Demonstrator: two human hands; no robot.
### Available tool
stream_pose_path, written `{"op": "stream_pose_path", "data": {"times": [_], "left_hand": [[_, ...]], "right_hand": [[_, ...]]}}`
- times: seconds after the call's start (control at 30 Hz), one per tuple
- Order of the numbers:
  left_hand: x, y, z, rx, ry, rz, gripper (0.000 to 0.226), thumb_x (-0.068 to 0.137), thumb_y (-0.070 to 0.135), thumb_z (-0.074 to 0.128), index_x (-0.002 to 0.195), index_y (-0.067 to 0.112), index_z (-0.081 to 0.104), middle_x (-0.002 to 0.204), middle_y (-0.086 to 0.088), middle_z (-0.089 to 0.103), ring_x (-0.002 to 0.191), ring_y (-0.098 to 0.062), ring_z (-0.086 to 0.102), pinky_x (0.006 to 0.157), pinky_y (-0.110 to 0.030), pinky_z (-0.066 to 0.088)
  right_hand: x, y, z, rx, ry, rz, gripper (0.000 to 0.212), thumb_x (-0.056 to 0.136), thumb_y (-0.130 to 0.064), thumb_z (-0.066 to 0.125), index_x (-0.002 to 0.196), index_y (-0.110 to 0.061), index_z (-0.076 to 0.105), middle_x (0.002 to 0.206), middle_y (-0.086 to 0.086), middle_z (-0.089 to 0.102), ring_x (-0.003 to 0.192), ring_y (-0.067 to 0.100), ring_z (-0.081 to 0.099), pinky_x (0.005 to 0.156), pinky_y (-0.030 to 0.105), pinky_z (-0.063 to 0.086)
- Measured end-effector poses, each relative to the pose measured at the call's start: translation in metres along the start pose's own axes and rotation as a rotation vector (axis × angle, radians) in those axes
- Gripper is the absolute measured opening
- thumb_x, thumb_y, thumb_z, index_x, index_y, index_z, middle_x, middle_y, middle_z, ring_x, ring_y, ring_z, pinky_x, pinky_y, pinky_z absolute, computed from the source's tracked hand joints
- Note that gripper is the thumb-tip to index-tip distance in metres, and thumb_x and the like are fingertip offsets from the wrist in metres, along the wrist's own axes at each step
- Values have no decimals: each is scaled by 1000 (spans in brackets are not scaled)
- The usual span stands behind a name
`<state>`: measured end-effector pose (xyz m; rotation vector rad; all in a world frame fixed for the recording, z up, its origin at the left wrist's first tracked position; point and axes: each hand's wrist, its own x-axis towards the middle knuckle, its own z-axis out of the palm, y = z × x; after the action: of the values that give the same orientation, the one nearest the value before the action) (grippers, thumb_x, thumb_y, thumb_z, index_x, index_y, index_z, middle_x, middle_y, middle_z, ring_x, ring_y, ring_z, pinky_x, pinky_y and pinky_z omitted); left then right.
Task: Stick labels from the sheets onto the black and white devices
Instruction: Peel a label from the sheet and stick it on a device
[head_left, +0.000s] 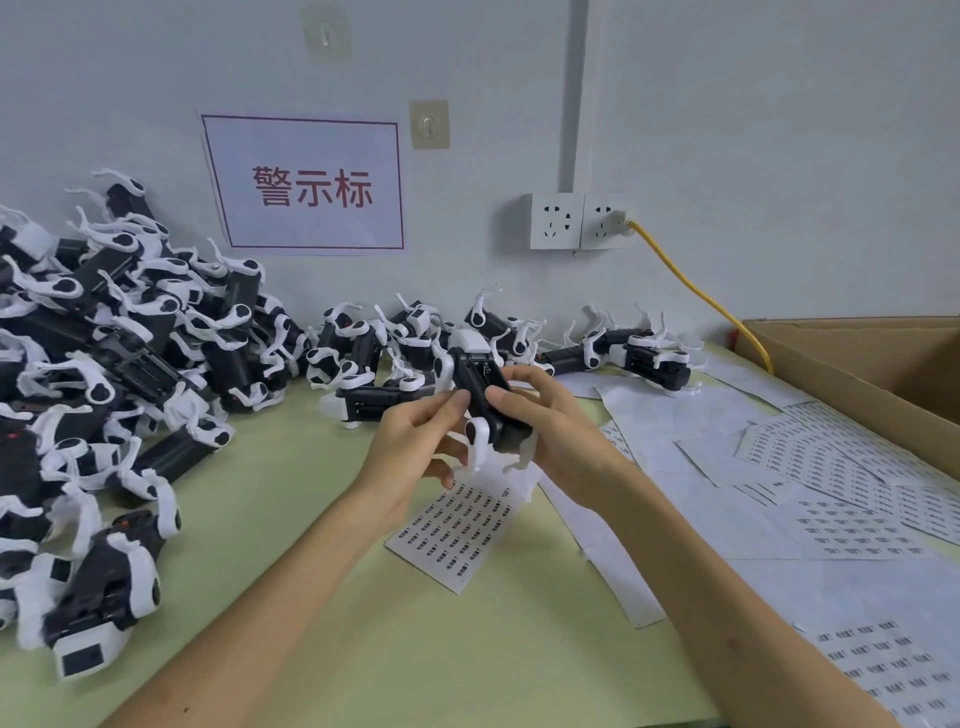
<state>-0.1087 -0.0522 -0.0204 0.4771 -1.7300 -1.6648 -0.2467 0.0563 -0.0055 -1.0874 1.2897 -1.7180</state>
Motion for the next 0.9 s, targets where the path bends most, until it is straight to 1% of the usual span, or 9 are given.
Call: {"op": "stream_pose_path", "data": {"times": [0.13, 0.23, 0.37, 0.5, 0.57, 0.63, 0.7, 0.77, 0.9], "left_hand": [[0, -1, -7, 240, 20, 130, 23, 102, 28, 61, 94, 13, 76, 63, 10, 64, 53, -12, 59, 42, -22, 37], [-2, -4, -5, 365, -15, 256, 20, 100, 27, 66, 87, 16, 76, 61, 6, 64, 50, -13, 61, 45, -20, 43], [-7, -2, 1, 367, -38, 309, 43, 86, 50, 67, 95, 9, 77, 66, -14, 65, 52, -16, 62, 57, -49, 60], [-6, 1, -1, 396, -2, 346, 56, 83, 54, 67, 94, 0, 74, 63, -14, 64, 57, -29, 63, 62, -57, 57], [-6, 2, -2, 402, -3, 348, 52, 82, 54, 69, 97, 5, 78, 60, -8, 64, 60, -30, 65, 63, -56, 58], [-6, 4, -2, 362, -19, 322, 39, 81, 50, 72, 101, 17, 81, 59, -4, 64, 57, -19, 64, 60, -49, 59], [-4, 4, -1, 285, -59, 293, 18, 87, 36, 77, 103, 29, 80, 60, 1, 65, 56, -9, 62, 51, -30, 53], [-4, 4, -2, 248, -109, 217, 6, 91, 30, 77, 89, 35, 79, 62, 2, 67, 54, -7, 60, 49, -16, 44], [-8, -2, 1, 260, -191, 17, 39, 74, 67, 69, 60, 31, 67, 56, -1, 61, 50, -15, 54, 54, -23, 41]], "right_hand": [[0, 6, 6, -174, 150, -81, 28, 93, -29, 75, 114, -17, 60, 84, 4, 77, 65, 19, 72, 58, 26, 55], [0, 9, 8, -234, 254, -87, 29, 94, -39, 71, 106, -15, 61, 80, 5, 76, 67, 16, 70, 57, 27, 56], [1, 7, 7, -176, 266, -36, 41, 96, -45, 67, 100, -6, 56, 75, -3, 69, 66, 15, 63, 57, 25, 51], [0, 2, 5, -61, 146, 15, 24, 101, -39, 60, 100, -15, 55, 91, 5, 67, 78, 20, 60, 72, 32, 47], [0, 1, 4, -1, 116, 30, 16, 104, -33, 55, 103, -17, 54, 92, 4, 67, 77, 19, 59, 73, 35, 47], [0, 2, 2, 43, 101, 23, 12, 104, -30, 53, 105, -18, 53, 93, 5, 66, 78, 20, 57, 71, 34, 46], [0, 2, 1, 76, 90, 21, 12, 105, -29, 50, 103, -18, 52, 94, 5, 65, 78, 20, 56, 68, 33, 44], [0, 1, 1, 68, 86, 20, 15, 105, -27, 48, 95, -17, 53, 91, 3, 66, 78, 19, 58, 67, 31, 46], [0, 3, 3, 7, 62, 20, 33, 103, -16, 47, 75, -22, 62, 77, 3, 66, 68, 17, 62, 59, 28, 52]]}}
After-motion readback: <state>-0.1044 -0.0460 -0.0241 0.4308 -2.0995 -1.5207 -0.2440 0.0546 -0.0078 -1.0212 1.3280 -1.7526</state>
